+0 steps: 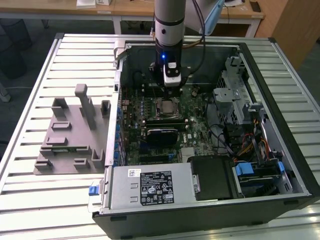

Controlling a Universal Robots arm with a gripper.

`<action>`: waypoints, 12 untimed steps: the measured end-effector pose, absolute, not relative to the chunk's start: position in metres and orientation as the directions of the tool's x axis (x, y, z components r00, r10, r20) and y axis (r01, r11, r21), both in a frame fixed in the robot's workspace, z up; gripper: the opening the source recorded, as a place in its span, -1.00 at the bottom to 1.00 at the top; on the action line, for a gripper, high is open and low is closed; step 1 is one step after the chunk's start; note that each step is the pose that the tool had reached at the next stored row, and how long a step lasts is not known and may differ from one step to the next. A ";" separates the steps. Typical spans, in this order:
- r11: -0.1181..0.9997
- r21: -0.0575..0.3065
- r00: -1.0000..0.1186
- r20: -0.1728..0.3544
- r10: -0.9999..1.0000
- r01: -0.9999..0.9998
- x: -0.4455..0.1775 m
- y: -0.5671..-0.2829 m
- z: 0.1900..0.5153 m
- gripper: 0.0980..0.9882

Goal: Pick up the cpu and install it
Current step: 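Close the cpu cover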

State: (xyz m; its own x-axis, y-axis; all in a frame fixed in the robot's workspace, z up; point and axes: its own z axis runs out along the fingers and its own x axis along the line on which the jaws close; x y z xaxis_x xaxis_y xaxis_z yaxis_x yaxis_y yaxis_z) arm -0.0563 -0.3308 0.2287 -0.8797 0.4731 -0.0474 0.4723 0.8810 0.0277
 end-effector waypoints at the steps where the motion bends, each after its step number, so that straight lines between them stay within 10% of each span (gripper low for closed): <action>1: 0.889 0.028 -0.888 -0.047 0.458 0.457 -0.056 -0.331 0.229 -0.98; 12: 0.962 0.028 -0.961 -0.047 0.271 0.270 -0.056 -0.331 0.227 -0.98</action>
State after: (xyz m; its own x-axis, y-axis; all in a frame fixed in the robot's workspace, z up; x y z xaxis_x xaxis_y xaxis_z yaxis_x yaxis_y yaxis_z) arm -0.0563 -0.3308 0.2271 -0.9613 0.2715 -0.0474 0.2704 0.9623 0.0277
